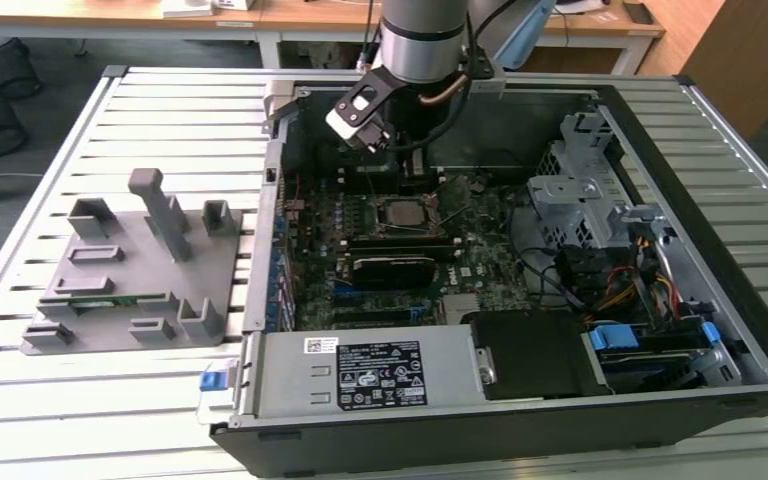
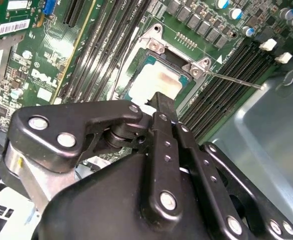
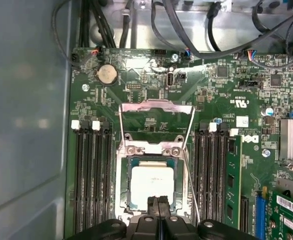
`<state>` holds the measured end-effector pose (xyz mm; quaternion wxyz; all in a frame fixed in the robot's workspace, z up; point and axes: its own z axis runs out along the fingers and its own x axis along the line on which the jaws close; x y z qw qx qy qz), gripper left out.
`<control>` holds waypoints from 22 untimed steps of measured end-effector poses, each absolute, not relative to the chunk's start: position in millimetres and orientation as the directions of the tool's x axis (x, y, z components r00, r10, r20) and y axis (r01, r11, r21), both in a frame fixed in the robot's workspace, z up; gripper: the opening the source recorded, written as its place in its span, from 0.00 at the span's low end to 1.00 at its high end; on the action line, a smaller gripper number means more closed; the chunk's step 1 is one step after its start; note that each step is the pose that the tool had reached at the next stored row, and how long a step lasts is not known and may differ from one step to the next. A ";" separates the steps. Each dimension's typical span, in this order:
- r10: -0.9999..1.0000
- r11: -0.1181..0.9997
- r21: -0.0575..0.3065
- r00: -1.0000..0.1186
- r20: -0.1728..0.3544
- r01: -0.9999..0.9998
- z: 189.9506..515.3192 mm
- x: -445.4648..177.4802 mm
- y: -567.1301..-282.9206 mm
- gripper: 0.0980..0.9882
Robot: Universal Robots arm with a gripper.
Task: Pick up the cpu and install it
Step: 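Close the cpu cover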
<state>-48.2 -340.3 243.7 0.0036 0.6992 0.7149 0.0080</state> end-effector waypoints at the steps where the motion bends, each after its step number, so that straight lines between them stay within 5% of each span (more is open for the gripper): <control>1: 1.000 0.027 0.016 -0.027 0.007 0.999 245.1 -48.2 -340.3 0.01; 22: 0.997 0.070 0.016 -0.071 0.008 0.997 271.4 -48.1 -345.5 0.01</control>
